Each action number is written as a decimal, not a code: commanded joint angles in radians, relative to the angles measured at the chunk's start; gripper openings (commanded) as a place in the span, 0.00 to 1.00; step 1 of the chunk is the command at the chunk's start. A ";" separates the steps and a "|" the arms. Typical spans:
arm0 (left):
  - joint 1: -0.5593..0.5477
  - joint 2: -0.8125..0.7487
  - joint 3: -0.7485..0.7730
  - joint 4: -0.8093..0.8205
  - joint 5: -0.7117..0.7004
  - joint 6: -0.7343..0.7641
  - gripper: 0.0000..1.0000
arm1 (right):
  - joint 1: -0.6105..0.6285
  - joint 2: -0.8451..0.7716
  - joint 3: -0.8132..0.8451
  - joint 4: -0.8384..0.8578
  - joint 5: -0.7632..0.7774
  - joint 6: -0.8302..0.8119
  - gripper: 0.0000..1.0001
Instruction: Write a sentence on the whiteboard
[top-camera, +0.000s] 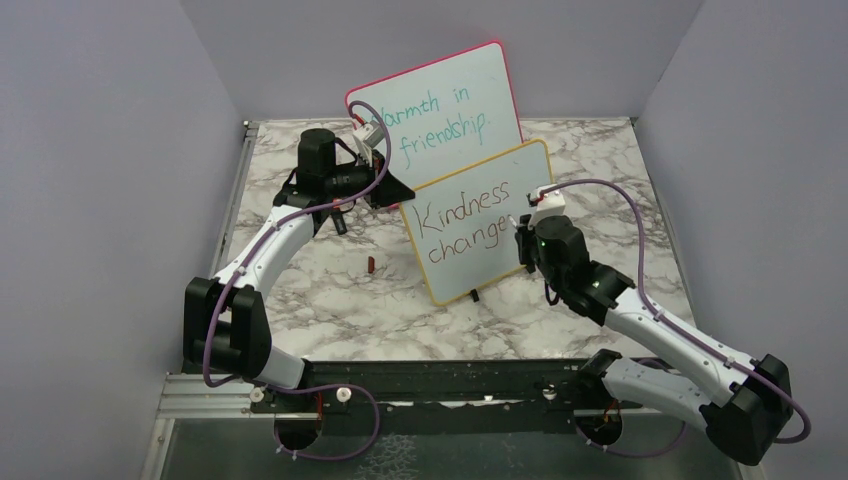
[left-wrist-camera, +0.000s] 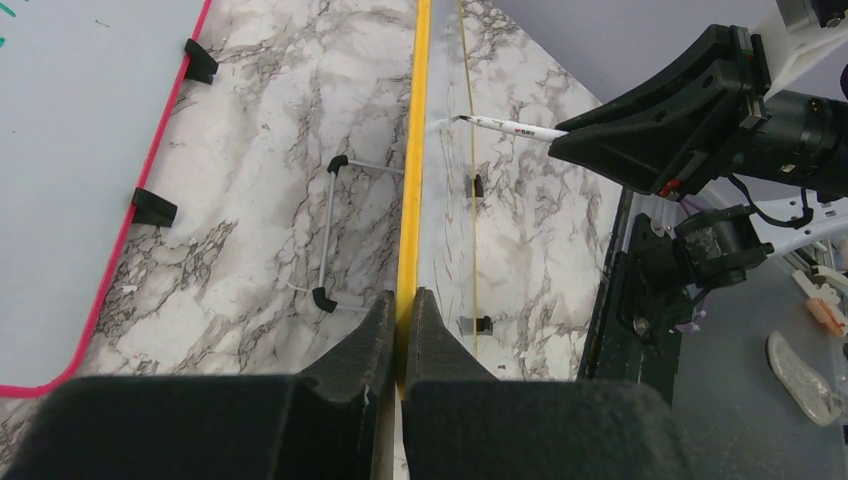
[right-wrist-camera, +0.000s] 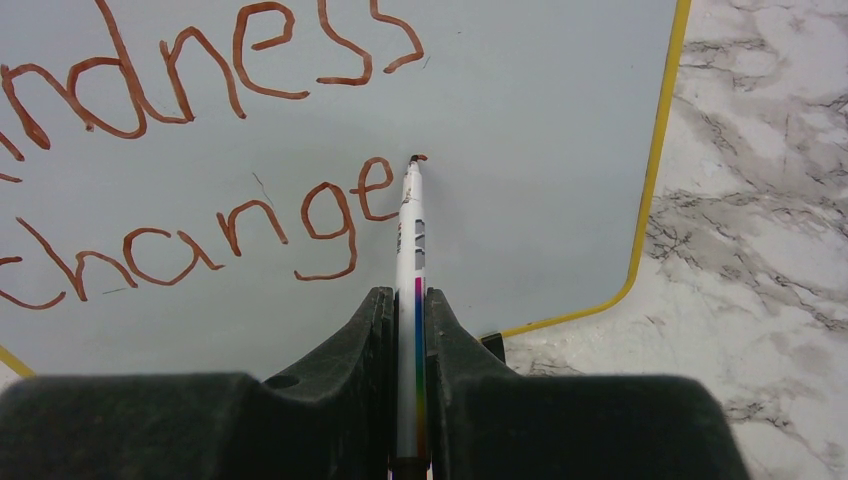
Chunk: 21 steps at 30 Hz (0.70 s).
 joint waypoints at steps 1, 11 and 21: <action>-0.026 0.041 -0.008 -0.086 -0.023 0.041 0.00 | -0.006 -0.007 0.009 0.010 -0.057 -0.010 0.01; -0.026 0.043 -0.008 -0.086 -0.023 0.040 0.00 | -0.005 -0.010 0.006 -0.051 -0.074 0.011 0.01; -0.026 0.043 -0.008 -0.086 -0.023 0.040 0.00 | -0.005 -0.015 -0.010 -0.097 0.006 0.042 0.01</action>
